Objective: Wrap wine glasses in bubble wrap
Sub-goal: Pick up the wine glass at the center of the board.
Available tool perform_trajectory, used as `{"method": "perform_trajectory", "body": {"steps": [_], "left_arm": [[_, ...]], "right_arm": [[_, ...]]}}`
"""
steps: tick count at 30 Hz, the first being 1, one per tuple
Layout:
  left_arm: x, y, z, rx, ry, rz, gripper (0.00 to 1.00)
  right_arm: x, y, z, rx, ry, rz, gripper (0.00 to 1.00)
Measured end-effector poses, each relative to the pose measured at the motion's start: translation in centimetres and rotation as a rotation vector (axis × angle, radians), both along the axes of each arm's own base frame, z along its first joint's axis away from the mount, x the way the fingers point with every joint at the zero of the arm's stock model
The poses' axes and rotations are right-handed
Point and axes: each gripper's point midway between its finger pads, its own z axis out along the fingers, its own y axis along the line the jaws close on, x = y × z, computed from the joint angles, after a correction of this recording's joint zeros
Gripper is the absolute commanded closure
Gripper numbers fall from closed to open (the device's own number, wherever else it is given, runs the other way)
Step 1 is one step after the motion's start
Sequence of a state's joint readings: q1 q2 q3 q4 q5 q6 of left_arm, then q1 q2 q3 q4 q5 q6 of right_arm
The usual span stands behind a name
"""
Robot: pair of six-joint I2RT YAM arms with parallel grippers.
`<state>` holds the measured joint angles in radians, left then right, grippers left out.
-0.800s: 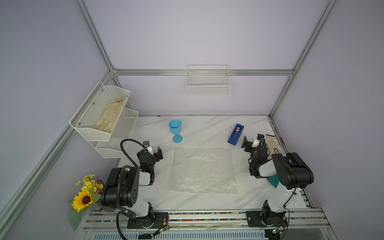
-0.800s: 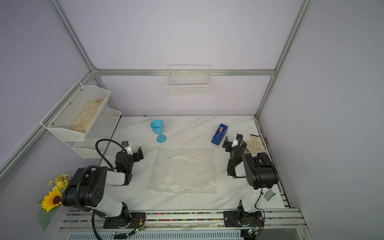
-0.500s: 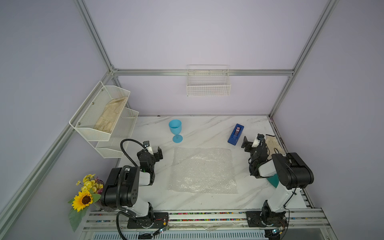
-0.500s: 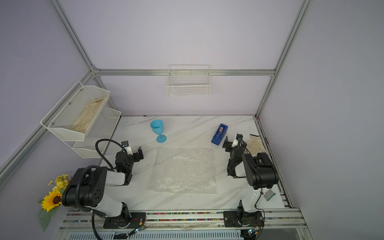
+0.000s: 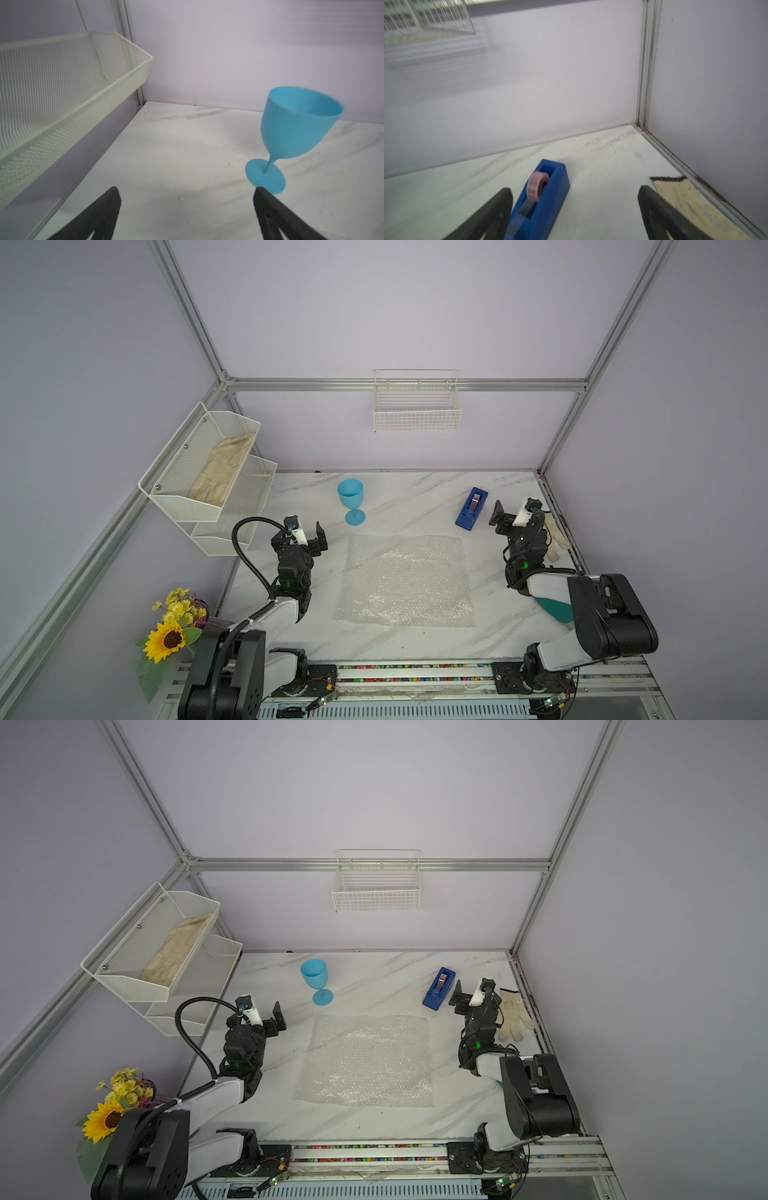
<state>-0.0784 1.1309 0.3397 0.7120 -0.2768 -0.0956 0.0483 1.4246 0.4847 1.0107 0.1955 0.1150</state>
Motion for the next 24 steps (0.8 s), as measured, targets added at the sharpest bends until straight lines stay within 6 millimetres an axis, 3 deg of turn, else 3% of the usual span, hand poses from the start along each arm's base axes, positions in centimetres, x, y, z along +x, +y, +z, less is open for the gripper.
{"method": "perform_trajectory", "body": {"steps": [4,7,9,13,18,24], "left_arm": [[2.1,-1.5,1.8,-0.047,-0.002,-0.063,0.00],[5.0,-3.6,1.0,-0.063,0.058,-0.162,0.00],[6.7,-5.1,0.1,-0.064,0.092,-0.224,0.00],[9.1,-8.2,-2.7,-0.027,0.132,-0.351,0.00],[10.5,-10.2,-6.0,-0.008,0.178,-0.442,0.00],[13.4,-11.5,-4.9,-0.007,0.123,-0.497,0.00]], "right_arm": [[-1.0,2.4,6.7,0.076,-0.111,0.152,0.03],[-1.9,5.0,10.5,0.129,-0.157,0.318,0.03],[-2.1,6.7,11.8,0.156,-0.158,0.425,0.03],[-2.9,10.0,11.5,0.185,-0.111,0.605,0.03],[-3.9,12.7,10.4,0.163,-0.051,0.730,0.03],[-4.4,14.0,10.1,0.107,-0.033,0.787,0.03]]}}
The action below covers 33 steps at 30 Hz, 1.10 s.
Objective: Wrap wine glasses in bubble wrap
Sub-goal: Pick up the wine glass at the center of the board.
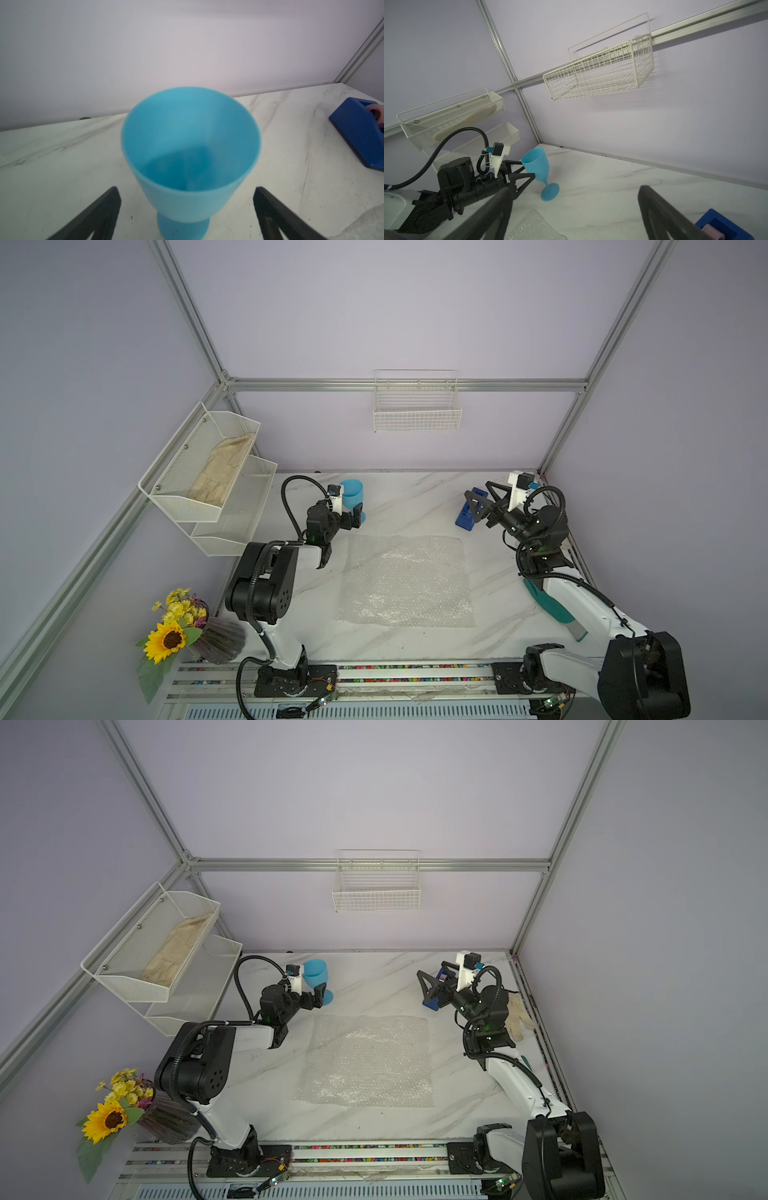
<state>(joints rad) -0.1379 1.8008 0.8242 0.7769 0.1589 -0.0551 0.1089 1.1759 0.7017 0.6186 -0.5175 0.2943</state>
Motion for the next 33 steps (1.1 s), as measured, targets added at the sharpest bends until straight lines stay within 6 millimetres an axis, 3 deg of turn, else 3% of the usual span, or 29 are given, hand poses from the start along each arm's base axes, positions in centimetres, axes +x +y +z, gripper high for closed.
{"method": "perform_trajectory", "body": {"steps": [4,9,11,16,21,23,27,30,33], "left_arm": [[1.5,-0.6,1.1,-0.010,-0.035,-0.025,0.02],[2.5,-1.1,1.7,0.000,-0.053,-0.049,0.15],[2.6,-1.2,1.7,0.007,-0.052,-0.054,0.21],[2.9,-1.4,1.7,0.012,-0.028,-0.067,0.25],[1.7,-1.6,2.5,-0.018,0.075,-0.077,0.29],[1.2,-1.9,3.9,-0.034,0.144,-0.072,0.35],[0.2,-3.1,9.5,-0.098,0.242,-0.076,0.38],[-2.3,-4.1,13.4,-0.154,0.322,-0.099,0.39],[-5.6,-5.5,14.9,-0.180,0.455,-0.147,0.39]], "right_arm": [[-0.2,0.4,-0.1,-0.018,-0.006,0.015,0.03],[-0.3,0.5,-0.2,-0.027,-0.005,0.026,0.03],[-0.3,0.6,-0.3,-0.029,-0.004,0.027,0.03],[-0.2,0.8,-0.1,-0.029,0.004,0.035,0.03],[0.0,1.0,0.5,-0.027,0.010,0.043,0.03],[0.0,1.1,0.9,-0.021,0.012,0.050,0.03],[-0.3,1.9,1.8,-0.001,0.023,0.080,0.03],[-0.5,2.6,2.3,0.017,0.042,0.103,0.03],[-0.7,3.4,2.7,0.034,0.076,0.129,0.03]]}}
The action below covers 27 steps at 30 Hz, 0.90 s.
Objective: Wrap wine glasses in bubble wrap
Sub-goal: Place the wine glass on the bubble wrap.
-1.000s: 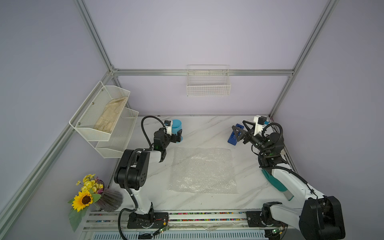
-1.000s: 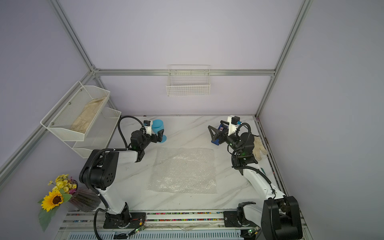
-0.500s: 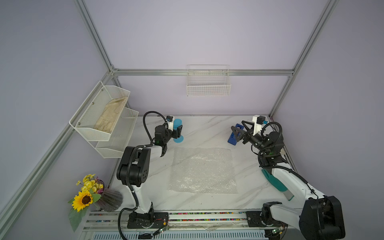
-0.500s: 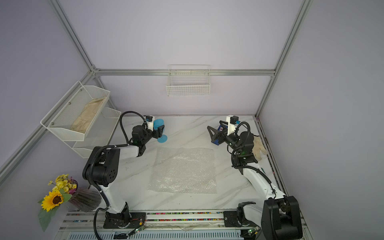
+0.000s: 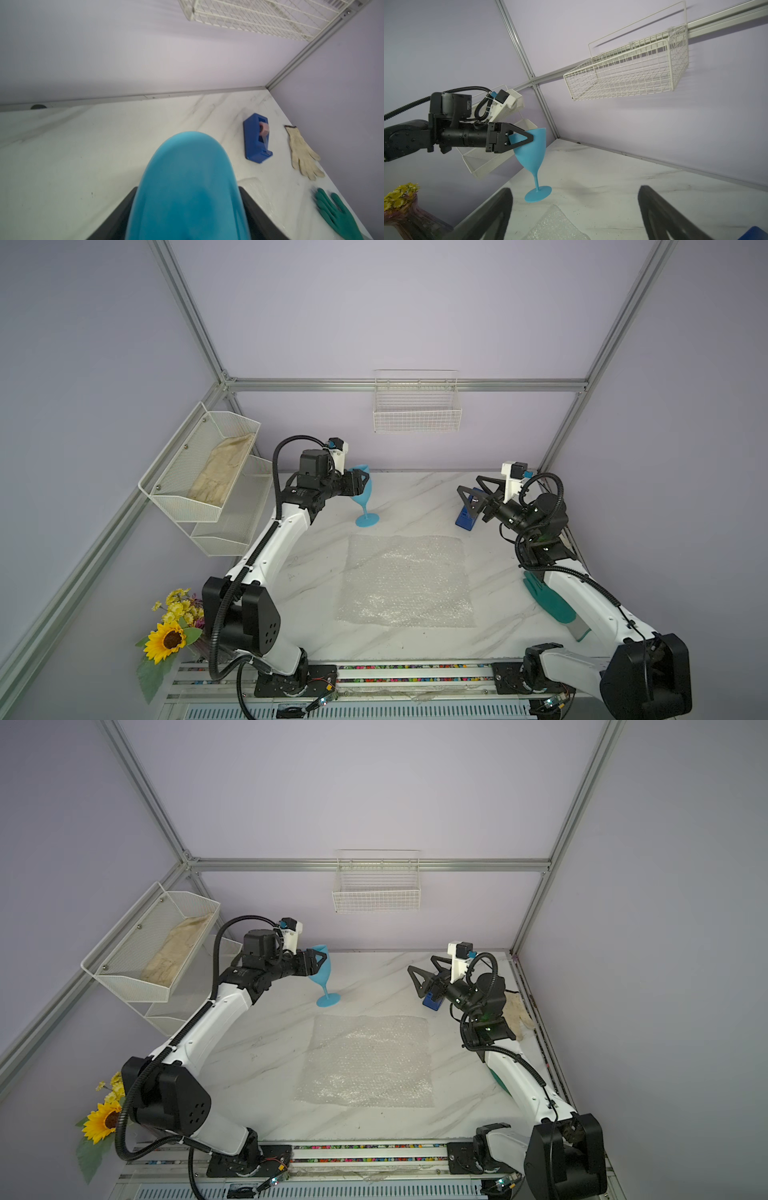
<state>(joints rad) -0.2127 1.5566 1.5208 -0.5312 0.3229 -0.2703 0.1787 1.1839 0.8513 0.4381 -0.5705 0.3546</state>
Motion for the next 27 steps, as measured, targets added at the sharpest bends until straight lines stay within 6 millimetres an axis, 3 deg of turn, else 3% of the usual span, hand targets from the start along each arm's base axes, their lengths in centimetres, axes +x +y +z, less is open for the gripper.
{"method": "perform_trajectory", "body": {"steps": [3,7,11,14,21,27], "left_arm": [[-3.9,-1.6,-1.8,0.008,0.190,-0.072,0.39],[-9.4,-2.6,-7.8,0.065,0.536,-0.143,0.40],[-12.3,-2.4,-12.5,0.122,0.773,-0.166,0.40],[-13.2,-2.1,-14.4,0.151,0.865,-0.177,0.40],[-13.1,-2.2,-18.9,0.185,0.997,-0.190,0.40],[-12.7,-1.8,-21.1,0.188,1.050,-0.175,0.40]], "right_arm": [[-0.4,1.1,0.1,0.005,0.038,0.029,0.03],[-1.0,3.3,-0.7,0.003,0.113,0.070,0.03],[-1.1,5.3,-2.9,0.003,0.223,0.094,0.03],[-1.0,6.2,-5.1,0.018,0.322,0.091,0.05],[-1.4,7.0,-10.3,0.038,0.521,0.045,0.06],[-2.0,7.0,-12.7,0.038,0.601,0.013,0.06]]}}
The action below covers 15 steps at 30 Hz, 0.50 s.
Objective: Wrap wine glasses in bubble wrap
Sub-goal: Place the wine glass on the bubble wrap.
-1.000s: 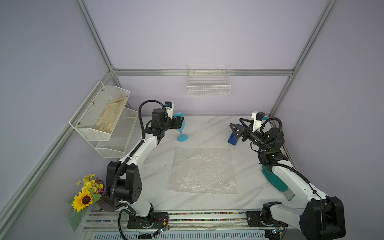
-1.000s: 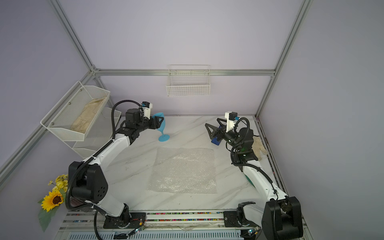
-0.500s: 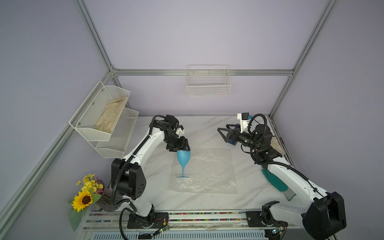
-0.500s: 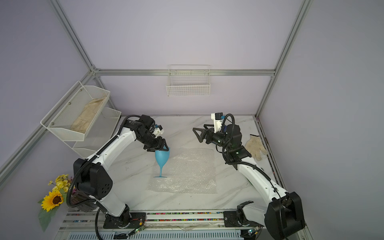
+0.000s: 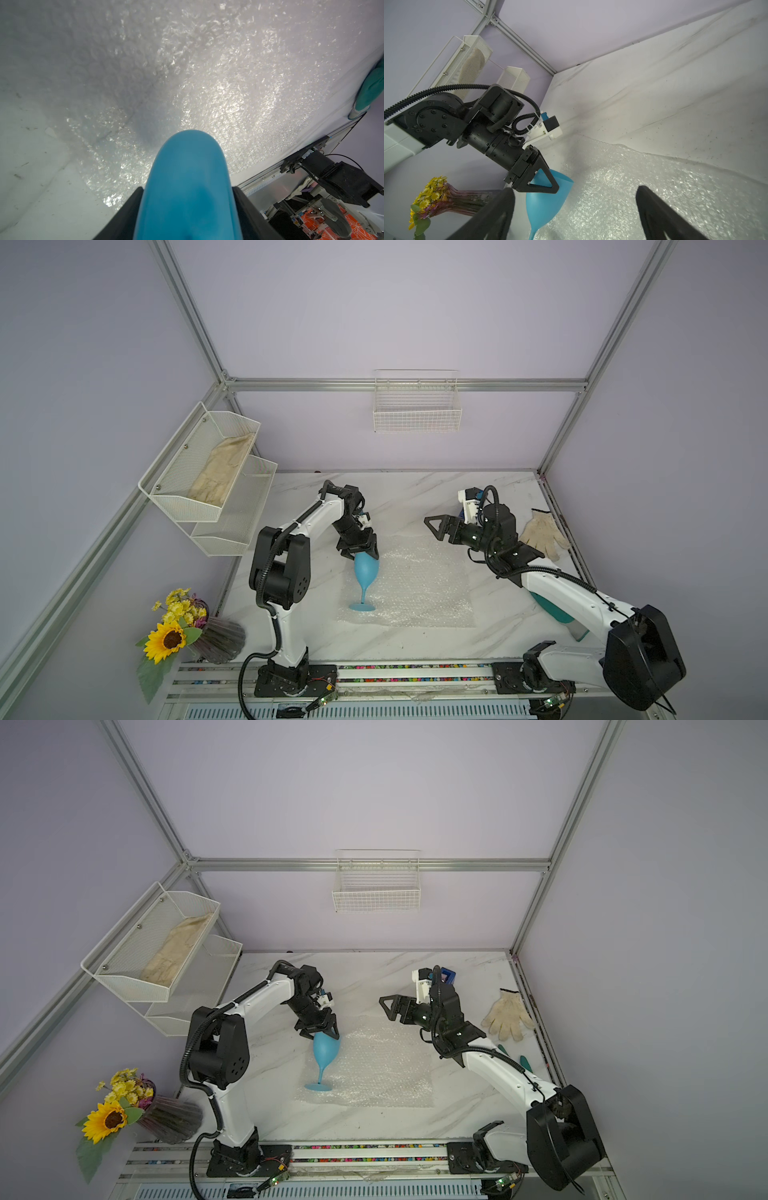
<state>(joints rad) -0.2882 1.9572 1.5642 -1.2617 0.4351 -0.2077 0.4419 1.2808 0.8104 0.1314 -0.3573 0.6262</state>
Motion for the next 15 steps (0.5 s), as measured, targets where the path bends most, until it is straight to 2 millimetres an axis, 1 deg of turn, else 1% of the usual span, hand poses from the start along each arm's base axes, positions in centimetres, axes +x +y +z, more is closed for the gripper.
{"method": "perform_trajectory", "body": {"steps": [5,8,13,15], "left_arm": [[0.8,0.7,-1.1,0.001,0.002,0.027,0.37],[1.1,1.2,-1.9,0.004,0.007,0.051,0.34],[1.2,1.3,-3.1,0.004,0.017,0.065,0.26],[1.3,1.3,-3.5,0.001,0.019,0.063,0.20]], "right_arm": [[-0.2,0.0,-0.7,-0.003,0.032,-0.017,0.06],[-0.4,0.1,-1.2,-0.006,0.047,-0.019,0.06],[-0.5,0.5,-2.0,-0.009,0.075,-0.017,0.06],[-0.6,0.7,-2.4,-0.013,0.085,-0.018,0.06]]}}
